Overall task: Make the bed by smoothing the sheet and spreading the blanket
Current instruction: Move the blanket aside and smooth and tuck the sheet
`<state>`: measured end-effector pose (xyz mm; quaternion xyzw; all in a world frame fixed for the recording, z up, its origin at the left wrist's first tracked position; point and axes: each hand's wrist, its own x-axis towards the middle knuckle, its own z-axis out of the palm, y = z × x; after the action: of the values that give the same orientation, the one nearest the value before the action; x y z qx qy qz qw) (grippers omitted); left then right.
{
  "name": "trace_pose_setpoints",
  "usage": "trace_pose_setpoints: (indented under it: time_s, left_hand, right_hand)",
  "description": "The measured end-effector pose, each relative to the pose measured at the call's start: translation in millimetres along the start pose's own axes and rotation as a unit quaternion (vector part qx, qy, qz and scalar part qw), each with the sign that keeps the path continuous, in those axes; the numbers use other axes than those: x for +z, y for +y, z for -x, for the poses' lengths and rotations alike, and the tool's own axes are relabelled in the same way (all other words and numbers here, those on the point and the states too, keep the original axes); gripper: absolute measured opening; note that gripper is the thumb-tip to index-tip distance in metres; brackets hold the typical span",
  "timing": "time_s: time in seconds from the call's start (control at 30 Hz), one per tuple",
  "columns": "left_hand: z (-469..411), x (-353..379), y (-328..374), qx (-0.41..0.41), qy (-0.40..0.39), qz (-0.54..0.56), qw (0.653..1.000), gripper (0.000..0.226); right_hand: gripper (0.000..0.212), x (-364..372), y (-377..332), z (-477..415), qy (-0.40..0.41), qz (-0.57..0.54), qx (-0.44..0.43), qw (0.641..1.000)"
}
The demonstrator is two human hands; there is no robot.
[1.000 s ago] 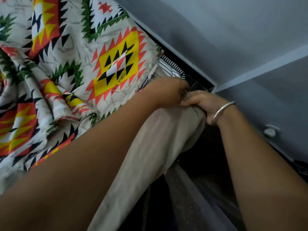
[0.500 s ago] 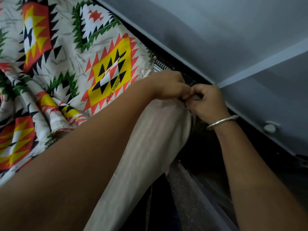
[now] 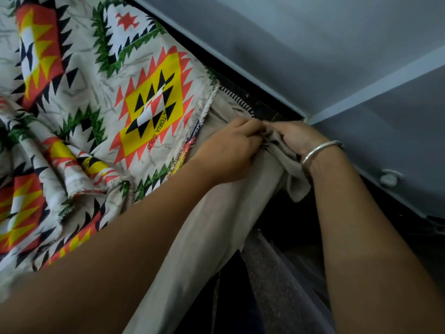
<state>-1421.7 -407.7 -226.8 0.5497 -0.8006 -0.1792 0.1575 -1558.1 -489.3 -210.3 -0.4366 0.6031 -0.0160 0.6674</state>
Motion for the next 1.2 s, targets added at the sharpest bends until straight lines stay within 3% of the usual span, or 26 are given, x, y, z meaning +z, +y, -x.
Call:
trace_pose_setpoints:
  time_s: [0.07,0.17,0.23,0.33,0.43,0.5,0.6,0.67,0.77,0.83,0.9,0.97,1.03,1.1,1.17,1.2]
  left_hand:
    - [0.8,-11.2,4.5,-0.048,0.044,0.069,0.996,0.035]
    - [-17.3,-29.8,2.2,-0.216,0.073,0.12,0.966,0.031]
    - [-36.5,-36.8,-2.8,-0.259,-0.029,0.07,0.963,0.038]
    - [-62.2,-45.0,-4.9,-0.185,-0.182,-0.02,0.966,0.037]
    - [-77.3,-51.6,-0.8,-0.165,-0.234,0.009,0.958,0.026]
    - [-82.8,-49.9,4.5,-0.161,-0.193,0.035,0.967,0.021]
    - [-82.0,-36.2,18.9,-0.159,-0.104,0.046,0.981,0.036]
    - [-78.4,-27.0,26.8,-0.139,-0.147,0.034,0.979,0.045]
    - [-71.5,-16.7,24.4,-0.131,-0.185,0.091,0.97,0.044]
    - [-67.8,-11.4,22.8,-0.136,-0.161,0.06,0.976,0.053]
    - [-63.0,-4.3,26.5,-0.126,-0.106,-0.002,0.986,0.064]
    - [-60.7,-1.2,31.5,-0.141,-0.044,0.017,0.989,0.065]
    - [-62.2,-6.3,33.5,-0.21,0.037,0.127,0.969,0.051]
    - [-66.2,-11.3,28.0,-0.302,0.089,0.222,0.923,0.04]
    - [-72.1,-12.2,15.8,-0.334,0.024,0.185,0.924,0.043]
    - [-75.6,-12.0,11.3,-0.326,-0.034,0.147,0.933,0.043]
  right_hand:
    - [0.022,0.9,1.4,-0.6,0.057,0.078,-0.066,0.993]
    - [0.028,1.2,14.9,0.4,0.113,0.077,-0.201,0.97]
    - [0.04,2.9,21.3,3.4,0.19,0.052,-0.295,0.935]
    - [0.054,3.1,19.0,7.7,0.25,0.0,-0.378,0.891]
    - [0.054,4.4,16.7,11.4,0.23,-0.037,-0.381,0.895]
    - [0.045,6.3,16.3,13.7,0.208,-0.07,-0.347,0.912]
    - [0.04,2.4,13.2,15.2,0.14,-0.223,-0.225,0.938]
    - [0.041,-4.0,17.3,13.7,0.096,-0.263,-0.172,0.944]
    - [0.031,-10.8,25.1,11.7,0.152,-0.113,-0.177,0.966]
    - [0.031,-11.8,26.2,10.1,0.209,-0.028,-0.196,0.957]
    - [0.029,-10.3,21.9,6.8,0.273,0.04,-0.23,0.933]
    - [0.023,-8.4,10.5,7.5,0.33,0.149,-0.267,0.893]
    - [0.018,-9.5,0.1,5.9,0.314,0.183,-0.3,0.882]
    - [0.014,-9.9,-5.8,4.6,0.259,0.181,-0.293,0.902]
    - [0.019,-9.2,-1.4,0.6,0.22,0.238,-0.289,0.901]
    - [0.02,-8.5,3.3,-2.6,0.227,0.286,-0.299,0.882]
